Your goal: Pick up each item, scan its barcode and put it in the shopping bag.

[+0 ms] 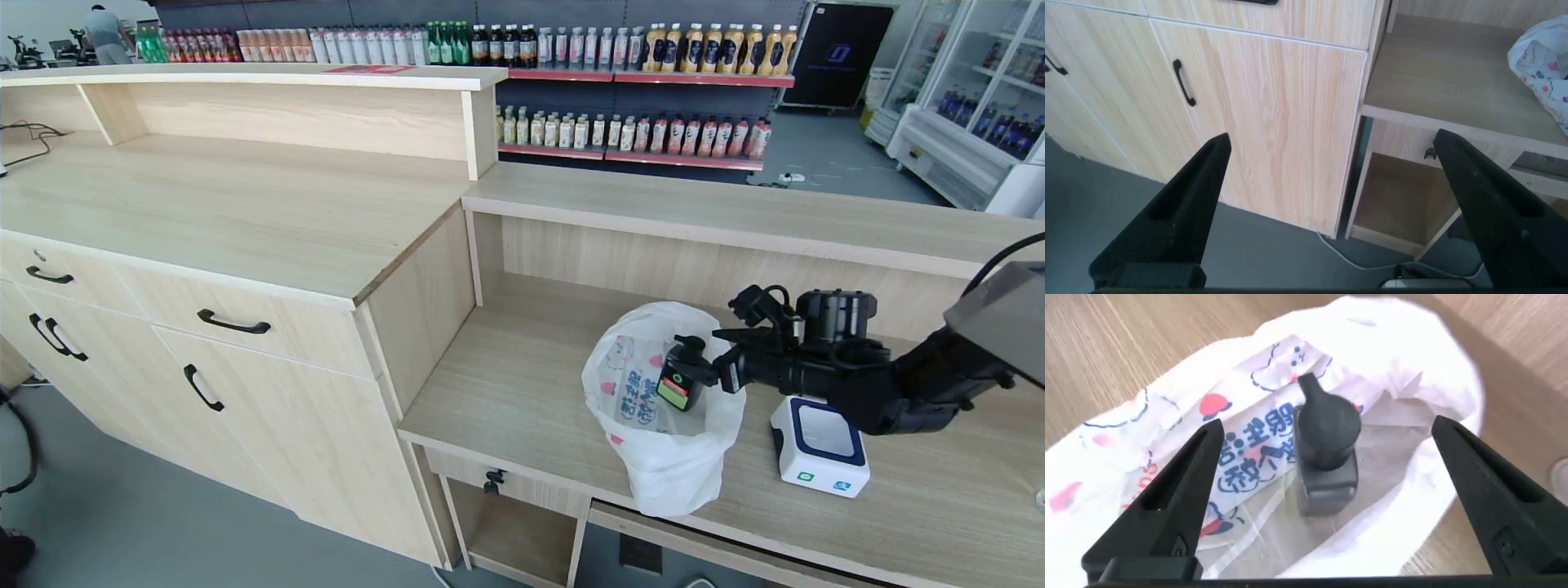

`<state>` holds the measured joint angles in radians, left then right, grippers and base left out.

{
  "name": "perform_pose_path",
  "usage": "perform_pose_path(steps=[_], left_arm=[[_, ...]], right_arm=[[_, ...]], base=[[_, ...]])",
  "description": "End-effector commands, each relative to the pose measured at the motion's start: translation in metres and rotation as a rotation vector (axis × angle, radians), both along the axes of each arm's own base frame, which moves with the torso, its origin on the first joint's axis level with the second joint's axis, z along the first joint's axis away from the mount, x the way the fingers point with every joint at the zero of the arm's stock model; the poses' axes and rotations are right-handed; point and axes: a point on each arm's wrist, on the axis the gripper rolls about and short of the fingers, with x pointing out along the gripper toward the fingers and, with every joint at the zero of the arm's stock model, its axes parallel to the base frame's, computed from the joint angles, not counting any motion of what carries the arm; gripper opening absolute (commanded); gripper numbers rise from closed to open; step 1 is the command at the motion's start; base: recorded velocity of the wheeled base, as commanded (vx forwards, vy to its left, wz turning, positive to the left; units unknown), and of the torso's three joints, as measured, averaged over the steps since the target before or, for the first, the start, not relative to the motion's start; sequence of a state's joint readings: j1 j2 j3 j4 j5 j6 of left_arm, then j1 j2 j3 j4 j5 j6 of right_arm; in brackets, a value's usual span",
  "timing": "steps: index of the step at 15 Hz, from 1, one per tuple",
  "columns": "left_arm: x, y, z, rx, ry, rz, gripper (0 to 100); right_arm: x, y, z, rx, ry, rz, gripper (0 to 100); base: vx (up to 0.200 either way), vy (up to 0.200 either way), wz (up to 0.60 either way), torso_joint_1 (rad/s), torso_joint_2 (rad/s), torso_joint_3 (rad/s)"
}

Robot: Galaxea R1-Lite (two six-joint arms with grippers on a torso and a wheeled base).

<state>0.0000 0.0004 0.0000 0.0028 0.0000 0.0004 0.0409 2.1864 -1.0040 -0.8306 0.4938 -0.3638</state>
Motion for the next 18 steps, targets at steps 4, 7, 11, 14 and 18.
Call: perform_pose_path(steps=[4,7,11,14,18], left_arm=[[0.000,0.000,0.000,0.000,0.000,0.000,100],[0.000,0.000,0.000,0.001,0.000,0.000,100],[0.000,0.000,0.000,0.000,0.000,0.000,100],[0.000,0.000,0.000,0.000,0.000,0.000,100],[0.000,0.000,0.000,0.000,0.000,0.000,100]], right_arm=[[-0.129,-0.060,0.114,-0.066,-0.208,-0.251,100],[-0.181,-0.097,0.133,-0.145,-0.221,-0.483,100],[-0.241,-0.116,0.137,-0.201,-0.105,-0.680,100],[-0.242,-0.136,0.106,-0.194,0.107,-0.848,100],[-0.190,-0.194,0.040,-0.050,0.113,-0.825,100]], base=[[0.000,0.000,-0.15,0.001,0.00,0.001],[0.000,0.000,-0.60,-0.001,0.00,0.001],[0.000,0.000,-0.60,0.004,0.00,0.006],[0.000,0.000,-0.60,0.004,0.00,0.004],[0.000,0.000,0.00,0.000,0.00,0.000]])
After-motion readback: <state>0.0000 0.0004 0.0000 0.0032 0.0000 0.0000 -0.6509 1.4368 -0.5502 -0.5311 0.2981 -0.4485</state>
